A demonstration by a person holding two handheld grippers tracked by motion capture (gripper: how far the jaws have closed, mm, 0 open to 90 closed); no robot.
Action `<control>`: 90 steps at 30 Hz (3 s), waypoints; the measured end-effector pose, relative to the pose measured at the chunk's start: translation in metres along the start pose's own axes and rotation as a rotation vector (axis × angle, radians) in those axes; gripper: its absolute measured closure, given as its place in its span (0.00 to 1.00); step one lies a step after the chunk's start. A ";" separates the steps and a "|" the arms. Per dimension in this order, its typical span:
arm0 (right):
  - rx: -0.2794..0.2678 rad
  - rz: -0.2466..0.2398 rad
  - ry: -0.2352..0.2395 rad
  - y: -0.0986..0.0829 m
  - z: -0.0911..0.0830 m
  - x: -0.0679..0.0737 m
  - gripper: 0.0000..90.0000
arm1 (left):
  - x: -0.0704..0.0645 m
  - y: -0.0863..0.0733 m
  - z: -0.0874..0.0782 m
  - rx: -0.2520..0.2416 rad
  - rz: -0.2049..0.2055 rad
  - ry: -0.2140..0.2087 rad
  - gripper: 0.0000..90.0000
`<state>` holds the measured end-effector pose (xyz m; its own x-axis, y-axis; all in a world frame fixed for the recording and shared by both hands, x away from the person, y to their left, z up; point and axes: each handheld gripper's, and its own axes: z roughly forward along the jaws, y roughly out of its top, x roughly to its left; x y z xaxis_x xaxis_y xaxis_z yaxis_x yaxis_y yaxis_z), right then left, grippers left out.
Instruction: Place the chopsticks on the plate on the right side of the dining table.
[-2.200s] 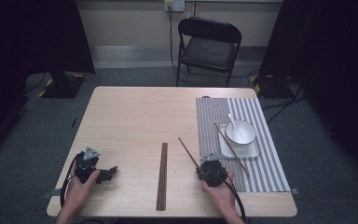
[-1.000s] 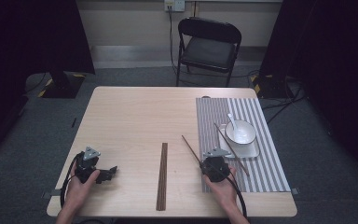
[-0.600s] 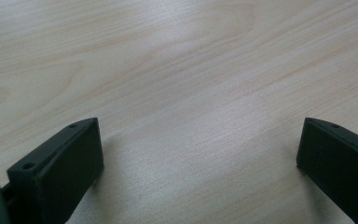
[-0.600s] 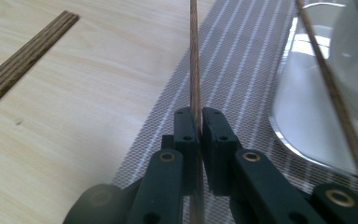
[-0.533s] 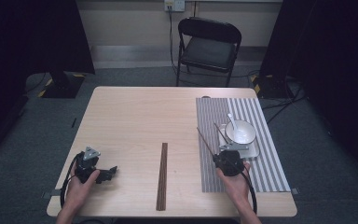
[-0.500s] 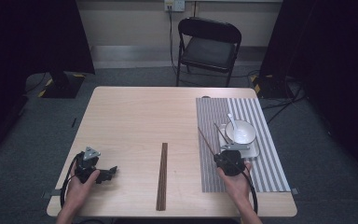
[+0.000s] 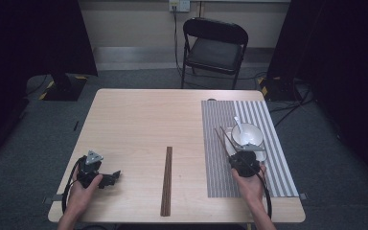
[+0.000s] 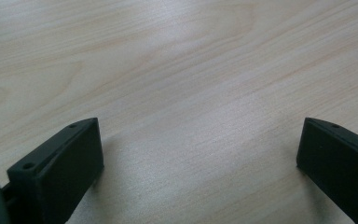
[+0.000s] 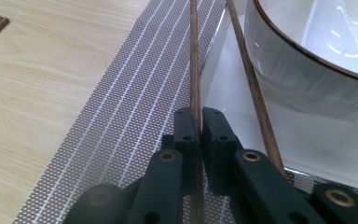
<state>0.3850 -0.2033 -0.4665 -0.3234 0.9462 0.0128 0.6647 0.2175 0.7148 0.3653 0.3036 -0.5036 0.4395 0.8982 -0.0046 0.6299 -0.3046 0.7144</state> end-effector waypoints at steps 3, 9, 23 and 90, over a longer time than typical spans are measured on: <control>0.006 0.004 -0.009 0.000 0.003 -0.001 0.95 | 0.000 0.000 0.000 0.001 0.001 0.000 0.00; 0.004 0.011 -0.024 -0.001 0.003 -0.006 0.95 | 0.000 0.000 0.000 0.000 0.001 0.000 0.00; -0.004 0.019 -0.052 -0.001 0.004 -0.014 0.95 | 0.000 0.000 0.000 0.000 0.001 0.000 0.00; -0.023 0.041 -0.015 -0.011 -0.007 -0.017 1.00 | 0.000 0.000 0.000 0.000 0.000 0.000 0.00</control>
<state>0.3781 -0.2240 -0.4698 -0.2859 0.9577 0.0321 0.6613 0.1729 0.7299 0.3652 0.3036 -0.5036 0.4395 0.8982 -0.0044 0.6299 -0.3047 0.7144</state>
